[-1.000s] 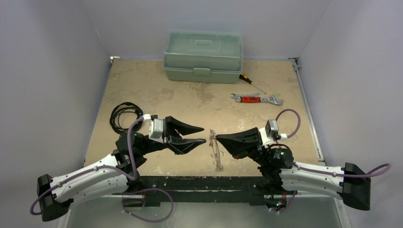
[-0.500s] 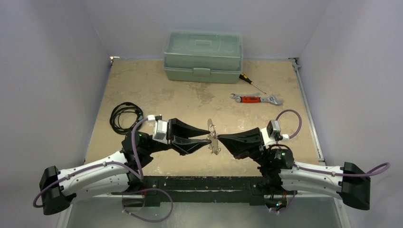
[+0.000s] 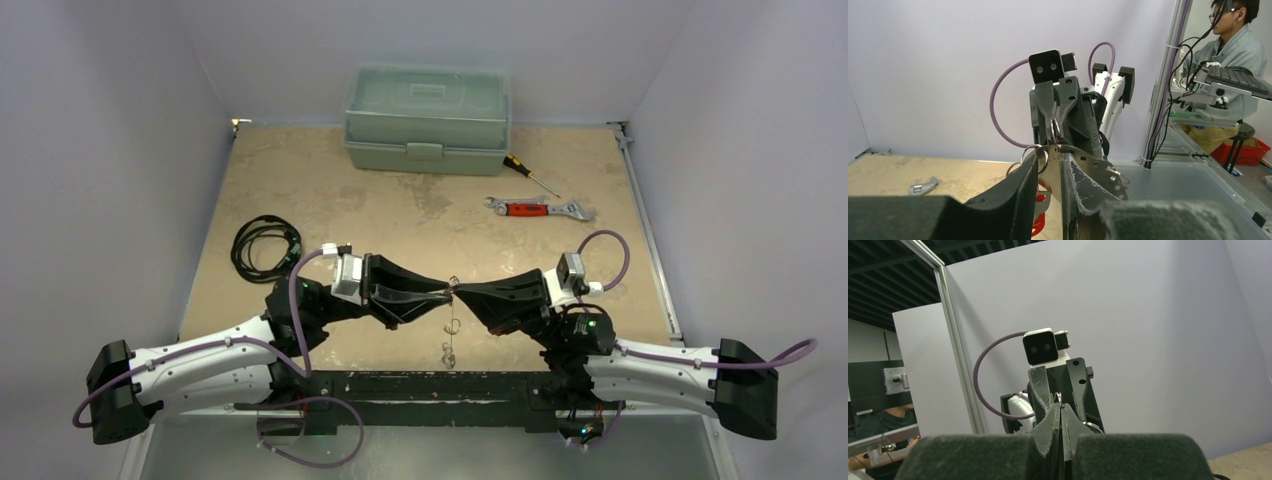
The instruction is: Put the keys on the keyring
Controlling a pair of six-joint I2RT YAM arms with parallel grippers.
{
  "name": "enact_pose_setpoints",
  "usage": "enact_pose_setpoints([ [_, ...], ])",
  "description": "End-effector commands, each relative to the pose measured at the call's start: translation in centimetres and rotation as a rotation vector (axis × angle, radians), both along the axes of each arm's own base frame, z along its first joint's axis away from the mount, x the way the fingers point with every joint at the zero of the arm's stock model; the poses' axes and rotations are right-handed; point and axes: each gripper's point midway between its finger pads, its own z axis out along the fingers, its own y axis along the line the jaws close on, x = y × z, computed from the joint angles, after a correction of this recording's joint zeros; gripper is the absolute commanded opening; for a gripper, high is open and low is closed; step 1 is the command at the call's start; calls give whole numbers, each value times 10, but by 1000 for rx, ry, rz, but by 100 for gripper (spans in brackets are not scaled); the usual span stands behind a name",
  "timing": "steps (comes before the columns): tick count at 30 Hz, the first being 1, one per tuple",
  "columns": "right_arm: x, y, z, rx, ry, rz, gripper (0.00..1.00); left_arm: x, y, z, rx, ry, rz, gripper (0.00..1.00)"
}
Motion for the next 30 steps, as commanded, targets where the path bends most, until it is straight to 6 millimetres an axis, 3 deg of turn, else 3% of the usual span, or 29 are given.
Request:
enact_pose_setpoints([
  [1,-2,-10,10,57,-22,-17,0,-2,4,20,-66,-37,11,20],
  [19,-5,-4,6,37,-38,4,0,3,5,23,-88,-23,39,15],
  [25,-7,-1,3,26,-47,14,0,4,2,23,-84,-18,37,0],
  [30,-6,0,-1,15,-47,8,0,7,2,23,-82,-5,47,13],
])
